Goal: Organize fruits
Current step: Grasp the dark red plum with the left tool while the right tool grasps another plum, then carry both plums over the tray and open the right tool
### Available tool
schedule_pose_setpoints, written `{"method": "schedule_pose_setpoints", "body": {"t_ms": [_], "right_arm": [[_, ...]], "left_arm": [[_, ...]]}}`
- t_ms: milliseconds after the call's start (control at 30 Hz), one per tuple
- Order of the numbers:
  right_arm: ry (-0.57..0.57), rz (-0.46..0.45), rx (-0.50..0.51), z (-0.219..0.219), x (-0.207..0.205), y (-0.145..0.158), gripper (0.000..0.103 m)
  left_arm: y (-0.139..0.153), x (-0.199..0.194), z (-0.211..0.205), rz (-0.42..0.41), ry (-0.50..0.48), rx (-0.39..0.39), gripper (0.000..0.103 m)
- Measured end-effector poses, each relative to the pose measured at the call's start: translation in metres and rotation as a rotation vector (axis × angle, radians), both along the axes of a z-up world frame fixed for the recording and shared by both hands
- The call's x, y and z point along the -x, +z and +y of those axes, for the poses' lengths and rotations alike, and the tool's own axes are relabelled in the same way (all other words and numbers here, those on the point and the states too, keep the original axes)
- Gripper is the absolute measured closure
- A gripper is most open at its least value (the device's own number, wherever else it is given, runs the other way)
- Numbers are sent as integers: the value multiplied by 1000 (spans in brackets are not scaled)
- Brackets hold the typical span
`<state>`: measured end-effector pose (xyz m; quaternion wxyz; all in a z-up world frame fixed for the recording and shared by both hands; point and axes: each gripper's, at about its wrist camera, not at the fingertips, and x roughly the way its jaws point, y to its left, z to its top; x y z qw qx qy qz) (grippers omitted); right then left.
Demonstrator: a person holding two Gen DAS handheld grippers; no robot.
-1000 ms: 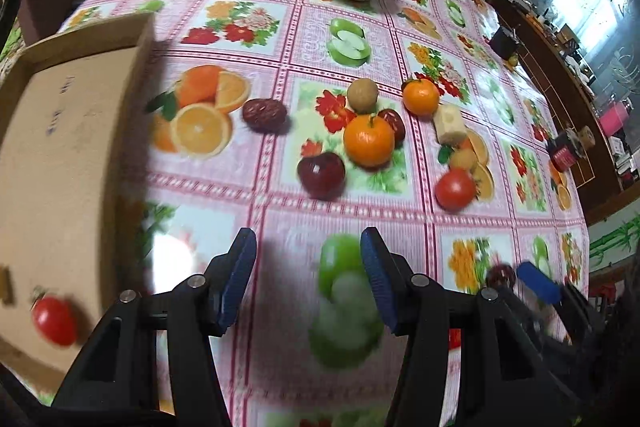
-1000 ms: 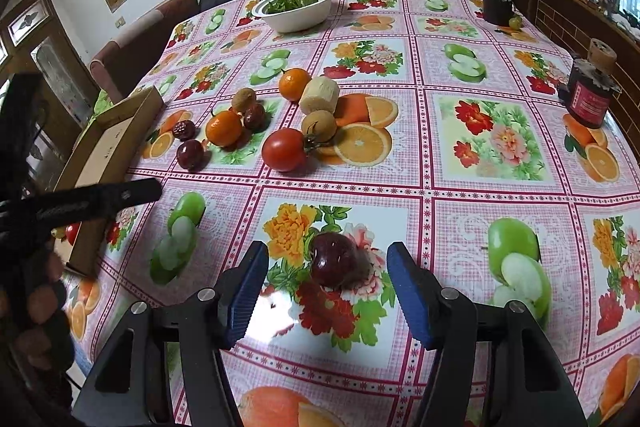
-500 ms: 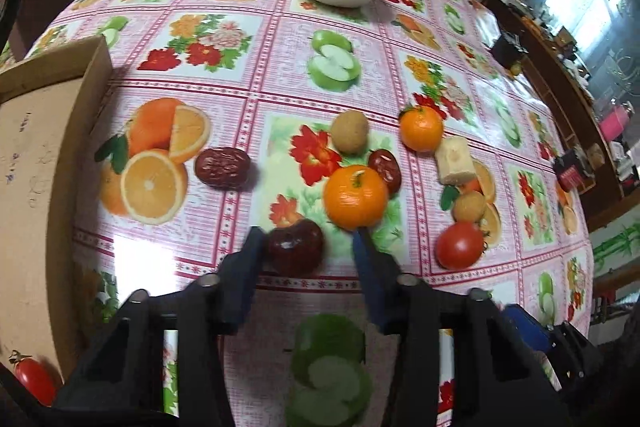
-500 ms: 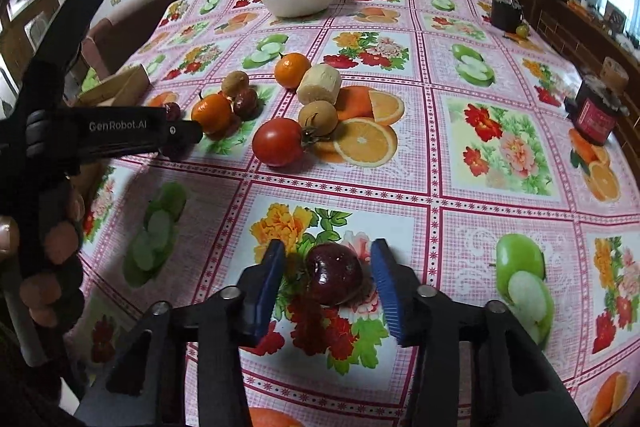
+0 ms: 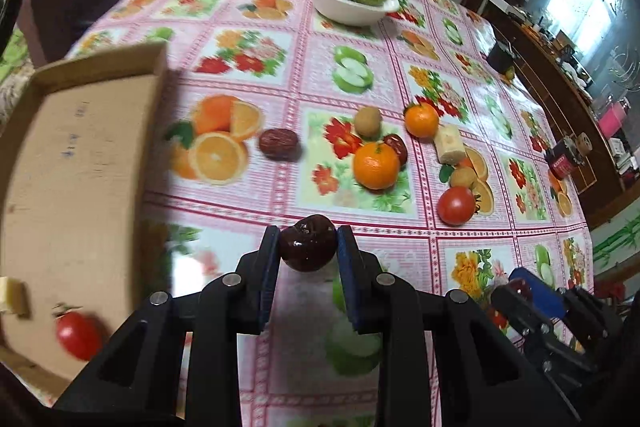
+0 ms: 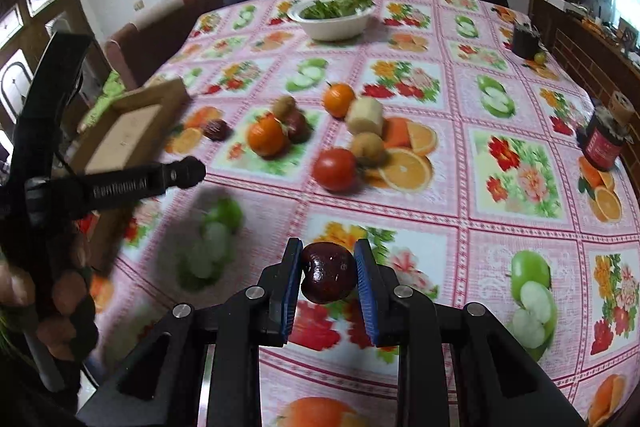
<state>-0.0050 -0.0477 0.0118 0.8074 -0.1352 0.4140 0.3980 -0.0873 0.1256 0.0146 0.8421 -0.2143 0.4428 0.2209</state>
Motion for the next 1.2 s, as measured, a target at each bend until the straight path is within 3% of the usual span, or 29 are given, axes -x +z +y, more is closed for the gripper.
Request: {"method": "schedule_pose_setpoints", "body": {"t_ms": [433, 1200], "right_arm": [[87, -13, -47, 27, 25, 26, 76], [206, -28, -53, 65, 65, 37, 76]], "left_arm": [[35, 46, 10, -37, 81, -114, 77], [46, 92, 36, -61, 180, -131, 77]]}}
